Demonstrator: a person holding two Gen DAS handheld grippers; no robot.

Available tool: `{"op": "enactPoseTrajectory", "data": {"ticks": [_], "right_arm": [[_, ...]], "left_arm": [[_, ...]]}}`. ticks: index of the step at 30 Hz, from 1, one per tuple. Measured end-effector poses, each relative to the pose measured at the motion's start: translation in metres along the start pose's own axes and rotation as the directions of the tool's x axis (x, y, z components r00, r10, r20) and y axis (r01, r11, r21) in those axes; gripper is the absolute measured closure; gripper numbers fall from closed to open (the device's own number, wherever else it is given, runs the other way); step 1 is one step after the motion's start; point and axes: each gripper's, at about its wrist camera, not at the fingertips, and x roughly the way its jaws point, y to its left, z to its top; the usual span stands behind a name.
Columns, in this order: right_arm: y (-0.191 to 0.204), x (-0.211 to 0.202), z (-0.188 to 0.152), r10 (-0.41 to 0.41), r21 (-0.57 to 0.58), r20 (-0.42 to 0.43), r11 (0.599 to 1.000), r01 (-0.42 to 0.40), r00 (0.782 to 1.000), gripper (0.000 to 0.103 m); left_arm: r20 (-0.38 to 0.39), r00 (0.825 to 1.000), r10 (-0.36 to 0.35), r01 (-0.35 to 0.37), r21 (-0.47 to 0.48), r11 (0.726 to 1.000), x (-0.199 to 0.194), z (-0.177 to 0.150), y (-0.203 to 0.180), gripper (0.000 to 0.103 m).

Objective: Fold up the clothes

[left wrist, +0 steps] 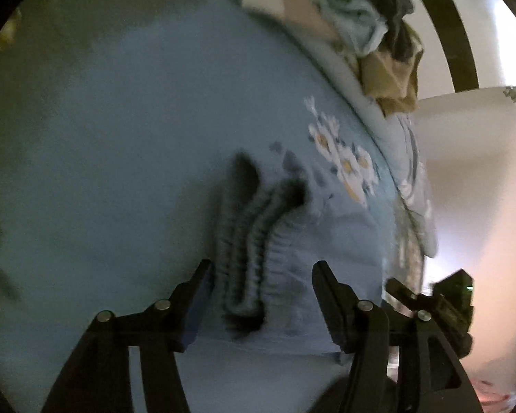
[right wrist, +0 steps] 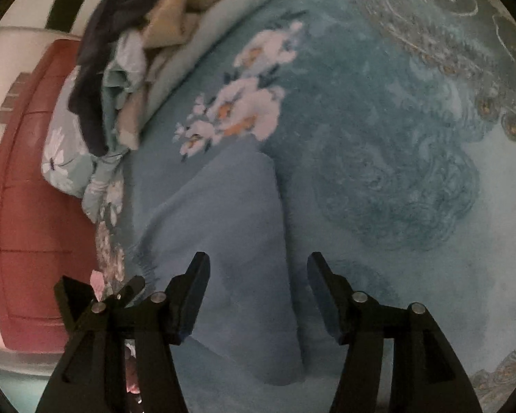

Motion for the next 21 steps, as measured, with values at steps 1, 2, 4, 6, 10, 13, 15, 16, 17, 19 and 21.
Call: {"op": "enactPoseTrajectory", "data": {"ticks": [1,2,4,6,10,13,15,16,17,19,21], "right_arm": [[-0.001,0.003,0.002,-0.002,0.010,-0.009,1.000,0.002,1.000,0.043],[-0.003,0.007,0.003,-0.001,0.021,-0.020,1.000,0.001,1.000,0.043],[-0.005,0.014,0.006,0.004,0.038,-0.039,0.999,-0.002,0.999,0.043],[-0.006,0.019,0.009,0.015,0.041,-0.054,0.999,-0.013,0.998,0.043],[-0.001,0.026,0.010,0.005,0.019,-0.054,1.000,-0.004,0.999,0.040],[0.004,0.030,0.010,-0.007,-0.002,-0.051,1.000,0.007,0.999,0.036],[0.009,0.032,0.008,0.006,-0.030,-0.060,1.000,-0.008,0.998,0.036],[0.012,0.033,0.006,0.017,-0.047,-0.069,0.999,-0.021,0.997,0.037],[0.016,0.033,0.004,0.018,-0.067,-0.074,0.998,-0.023,0.997,0.038],[0.023,0.032,0.001,-0.012,-0.109,-0.063,0.994,0.005,0.998,0.044],[0.025,0.031,-0.001,-0.021,-0.118,-0.059,0.993,0.014,0.998,0.055]], "left_arm": [[-0.007,1.000,0.002,-0.002,-0.008,1.000,0.004,0.002,0.000,0.039],[-0.008,1.000,-0.007,0.007,-0.011,1.000,0.004,0.004,0.000,0.038],[-0.015,1.000,-0.013,0.013,-0.010,1.000,0.007,0.008,-0.001,0.035],[-0.027,1.000,-0.013,0.013,-0.006,1.000,0.010,0.011,-0.002,0.033],[-0.018,1.000,-0.019,0.019,-0.009,1.000,0.013,0.010,-0.006,0.026],[0.004,1.000,0.001,-0.001,0.002,1.000,0.011,0.006,-0.012,0.027],[0.018,1.000,0.017,-0.017,0.013,1.000,0.010,0.002,-0.015,0.028],[0.020,1.000,0.023,-0.023,0.015,1.000,0.009,0.000,-0.016,0.034],[0.023,0.999,0.038,-0.038,0.017,0.999,0.007,-0.001,-0.017,0.039],[0.033,0.997,0.077,-0.077,0.020,0.997,0.004,-0.005,-0.018,0.054],[0.047,0.998,0.051,-0.050,-0.026,0.998,0.000,-0.009,-0.013,0.060]]}}
